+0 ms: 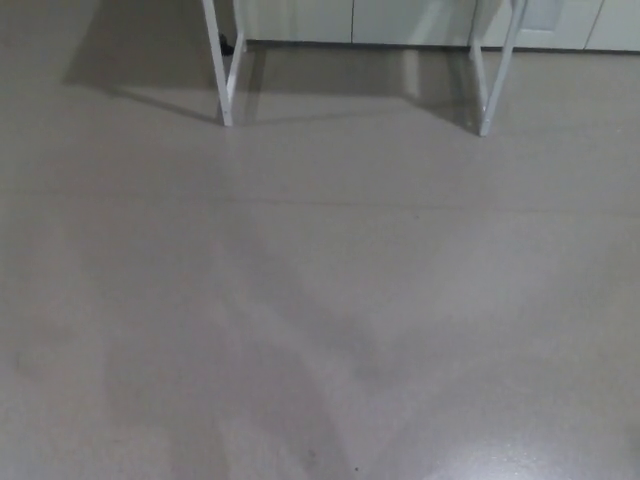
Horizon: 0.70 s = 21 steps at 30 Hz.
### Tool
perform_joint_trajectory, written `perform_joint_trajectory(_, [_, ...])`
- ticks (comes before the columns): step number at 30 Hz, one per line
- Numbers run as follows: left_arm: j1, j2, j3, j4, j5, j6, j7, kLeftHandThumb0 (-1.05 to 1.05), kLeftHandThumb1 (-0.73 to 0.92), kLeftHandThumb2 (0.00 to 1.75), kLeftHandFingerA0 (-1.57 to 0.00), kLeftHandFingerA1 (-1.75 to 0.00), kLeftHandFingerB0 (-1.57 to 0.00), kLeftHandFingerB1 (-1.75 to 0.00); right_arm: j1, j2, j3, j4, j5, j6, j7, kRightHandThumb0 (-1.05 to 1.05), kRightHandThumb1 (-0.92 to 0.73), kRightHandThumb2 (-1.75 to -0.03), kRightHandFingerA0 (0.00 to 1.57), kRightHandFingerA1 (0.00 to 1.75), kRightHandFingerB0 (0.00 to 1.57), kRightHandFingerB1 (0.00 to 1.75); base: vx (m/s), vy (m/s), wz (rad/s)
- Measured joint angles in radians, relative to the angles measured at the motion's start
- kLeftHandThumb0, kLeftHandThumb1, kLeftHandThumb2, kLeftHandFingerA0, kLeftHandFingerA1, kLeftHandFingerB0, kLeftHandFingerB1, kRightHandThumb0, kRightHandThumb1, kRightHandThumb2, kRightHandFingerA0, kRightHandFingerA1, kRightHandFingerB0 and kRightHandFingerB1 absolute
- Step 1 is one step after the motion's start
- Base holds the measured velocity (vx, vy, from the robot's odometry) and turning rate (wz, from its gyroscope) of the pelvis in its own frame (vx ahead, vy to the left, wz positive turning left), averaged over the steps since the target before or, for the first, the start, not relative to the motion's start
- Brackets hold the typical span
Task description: The robot walk towards a table in front and click the button on the base of the boilling pot using its left middle finger
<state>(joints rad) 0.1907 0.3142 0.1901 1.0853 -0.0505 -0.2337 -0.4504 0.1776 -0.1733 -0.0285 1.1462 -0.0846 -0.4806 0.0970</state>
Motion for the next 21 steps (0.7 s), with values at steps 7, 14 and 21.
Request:
perform_joint_trajectory(7, [-0.022,0.032,-0.031,0.046,0.013,-0.051,0.032,-0.34,0.42,0.63,-0.57,-0.51,-0.39,-0.40,0.008,0.015,0.014,0.011,-0.009,-0.011,-0.005,-0.40,-0.44,-0.73,0.50,0.52,0.36,0.47,0.19,0.316,-0.03])
perform_joint_trajectory(14, [-0.021,0.037,-0.063,0.080,0.030,-0.082,0.051,-0.37,0.42,0.65,-0.58,-0.51,-0.40,-0.41,0.008,0.014,0.024,0.024,-0.023,-0.014,-0.014,-0.41,-0.44,-0.73,0.50,0.52,0.35,0.47,0.17,-0.125,0.12])
perform_joint_trajectory(21, [-0.037,0.031,-0.087,0.092,0.042,-0.112,0.063,-0.37,0.42,0.65,-0.61,-0.52,-0.42,-0.42,-0.003,-0.013,0.024,0.030,-0.031,-0.015,-0.028,-0.33,-0.56,-0.57,0.58,0.43,0.41,0.37,0.23,-0.216,0.20])
